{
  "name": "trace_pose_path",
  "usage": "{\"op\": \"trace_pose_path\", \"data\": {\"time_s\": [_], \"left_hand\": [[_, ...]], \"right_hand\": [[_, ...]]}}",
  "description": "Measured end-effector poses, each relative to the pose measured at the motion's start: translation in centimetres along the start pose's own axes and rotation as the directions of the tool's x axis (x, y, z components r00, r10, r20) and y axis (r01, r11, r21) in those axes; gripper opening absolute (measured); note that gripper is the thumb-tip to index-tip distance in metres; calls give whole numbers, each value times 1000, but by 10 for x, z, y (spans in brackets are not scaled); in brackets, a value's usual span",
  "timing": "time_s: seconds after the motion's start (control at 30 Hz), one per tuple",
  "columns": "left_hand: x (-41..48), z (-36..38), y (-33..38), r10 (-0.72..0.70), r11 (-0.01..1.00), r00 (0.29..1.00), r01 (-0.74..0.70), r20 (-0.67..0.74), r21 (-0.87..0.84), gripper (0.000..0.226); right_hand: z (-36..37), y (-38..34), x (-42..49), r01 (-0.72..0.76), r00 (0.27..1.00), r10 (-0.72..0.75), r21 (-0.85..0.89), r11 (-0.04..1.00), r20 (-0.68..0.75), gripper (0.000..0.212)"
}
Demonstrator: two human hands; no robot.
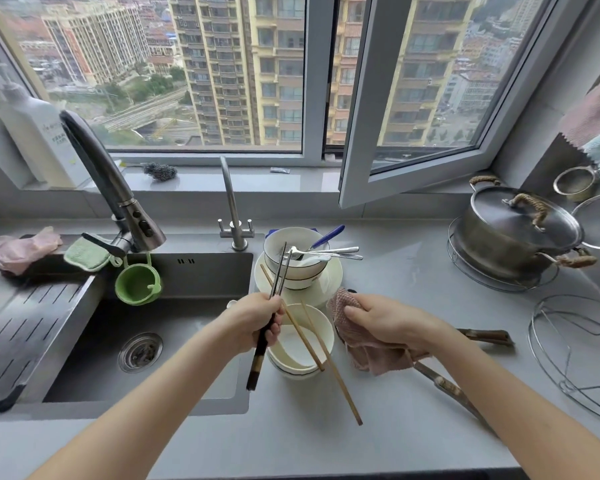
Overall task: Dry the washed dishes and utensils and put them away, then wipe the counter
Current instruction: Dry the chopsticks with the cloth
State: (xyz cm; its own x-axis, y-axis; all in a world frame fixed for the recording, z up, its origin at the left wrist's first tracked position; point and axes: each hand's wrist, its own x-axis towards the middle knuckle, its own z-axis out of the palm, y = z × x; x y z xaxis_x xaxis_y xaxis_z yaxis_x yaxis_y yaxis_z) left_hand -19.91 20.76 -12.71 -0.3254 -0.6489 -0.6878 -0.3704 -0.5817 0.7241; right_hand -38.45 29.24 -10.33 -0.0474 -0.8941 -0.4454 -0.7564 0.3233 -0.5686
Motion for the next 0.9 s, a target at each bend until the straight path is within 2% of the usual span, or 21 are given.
{"op": "trace_pose_path", "data": {"time_s": [0.1,0.17,0.33,0.5,0.67,0.77,0.83,0.9], "left_hand": [[2,5,-4,44,999,999,-45,10,20,12],[5,12,-8,48,998,999,-48,10,41,14],[15,25,-16,12,998,1000,-11,12,-57,17],[13,31,-16,20,997,999,-18,29,-77,17],[13,27,-16,74,997,996,-73,48,-17,14],[11,22,-13,118,992,989,-121,91,31,20],[11,17,-10,149,985,980,-159,132,68,25],[10,14,-4,156,983,970,-171,184,65,29]], "right_hand": [[2,3,6,-35,998,38,66,997,-53,29],[9,8,12,-70,996,75,91,993,-53,27],[30,19,29,-114,987,132,171,979,-92,28],[33,20,36,-96,981,136,269,958,-135,27],[23,23,30,-81,978,140,337,938,-154,24],[11,23,19,-28,965,125,385,923,-229,24],[4,20,8,50,949,123,521,852,-291,24],[1,11,-1,136,937,135,693,708,-321,25]]}}
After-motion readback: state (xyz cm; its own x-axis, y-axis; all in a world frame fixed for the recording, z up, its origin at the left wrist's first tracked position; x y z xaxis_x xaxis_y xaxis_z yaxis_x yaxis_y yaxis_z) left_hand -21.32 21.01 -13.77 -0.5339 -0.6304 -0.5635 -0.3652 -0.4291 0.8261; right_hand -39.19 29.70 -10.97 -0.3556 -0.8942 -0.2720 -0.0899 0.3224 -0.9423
